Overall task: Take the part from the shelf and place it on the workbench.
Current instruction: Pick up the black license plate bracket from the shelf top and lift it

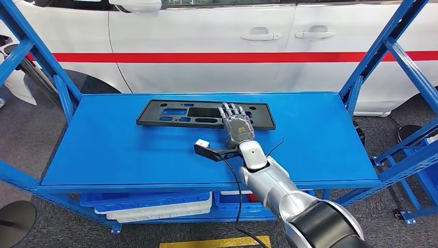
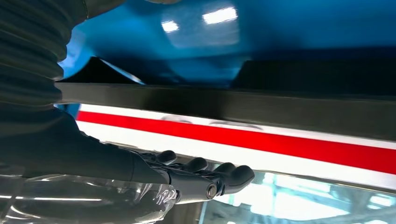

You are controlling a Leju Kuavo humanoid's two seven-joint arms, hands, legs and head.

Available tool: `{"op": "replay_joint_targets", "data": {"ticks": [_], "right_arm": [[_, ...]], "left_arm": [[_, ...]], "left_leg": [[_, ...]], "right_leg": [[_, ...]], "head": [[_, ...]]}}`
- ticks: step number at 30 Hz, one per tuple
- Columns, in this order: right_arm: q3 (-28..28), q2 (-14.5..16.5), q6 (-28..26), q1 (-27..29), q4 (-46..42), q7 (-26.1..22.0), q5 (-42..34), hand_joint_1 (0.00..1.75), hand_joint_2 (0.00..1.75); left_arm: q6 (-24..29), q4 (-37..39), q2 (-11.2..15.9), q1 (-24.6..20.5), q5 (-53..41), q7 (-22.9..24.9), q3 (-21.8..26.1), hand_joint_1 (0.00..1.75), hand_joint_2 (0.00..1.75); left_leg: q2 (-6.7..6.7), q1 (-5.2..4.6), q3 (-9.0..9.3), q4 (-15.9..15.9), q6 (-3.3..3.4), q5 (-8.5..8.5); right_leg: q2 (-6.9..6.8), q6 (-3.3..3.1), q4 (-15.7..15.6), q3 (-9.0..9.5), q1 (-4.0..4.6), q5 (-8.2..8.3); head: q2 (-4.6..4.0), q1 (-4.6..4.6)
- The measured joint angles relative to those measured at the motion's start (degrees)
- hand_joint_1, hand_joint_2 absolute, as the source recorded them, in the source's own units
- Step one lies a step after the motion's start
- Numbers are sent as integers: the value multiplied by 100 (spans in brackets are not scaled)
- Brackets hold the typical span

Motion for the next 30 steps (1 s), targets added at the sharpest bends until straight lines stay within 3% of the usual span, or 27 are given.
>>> {"op": "replay_joint_targets", "data": {"ticks": [16,18,22,23,24,27,28,29,30], "right_arm": [[-143,-201,39,2,11,239,85,0,175],[-148,-205,46,2,13,270,99,7,175],[-151,-222,40,23,19,290,139,164,175],[-152,-227,32,40,22,290,147,166,175],[-152,-231,23,61,26,290,152,144,175],[-155,-244,-9,109,33,293,173,26,175],[-157,-249,-23,114,34,295,185,5,175],[-159,-253,-36,114,36,296,199,4,175],[-163,-257,-47,111,36,295,215,20,175]], "left_arm": [[67,0,0,36,8,-14,43,0,0],[73,0,0,36,8,-14,45,0,0],[94,0,0,37,-10,-14,47,0,0],[98,0,0,37,-22,-15,47,0,0],[101,0,0,37,-33,-16,47,0,0],[102,0,0,37,-69,-18,47,0,0],[102,0,0,36,-84,-18,47,0,0],[102,0,0,36,-97,-18,47,0,0],[102,0,0,35,-110,-18,47,0,0]], "left_leg": [[0,0,20,4,0,0],[0,0,21,4,0,0],[0,0,21,4,0,0],[0,0,21,4,0,0],[0,0,21,4,0,0],[1,0,21,5,0,0],[1,0,21,5,0,0],[1,0,21,6,0,0],[1,0,22,5,0,0]], "right_leg": [[0,1,-1,23,0,3],[0,1,-1,24,0,3],[0,1,-1,25,0,3],[0,1,-1,25,0,3],[0,1,-1,25,0,3],[1,1,-1,24,-1,4],[1,1,-1,24,0,4],[0,1,-1,24,0,4],[0,1,-1,24,0,4]], "head": [[0,0],[0,0],[0,0],[0,0],[0,0],[0,0],[0,0],[0,0],[0,0]]}}
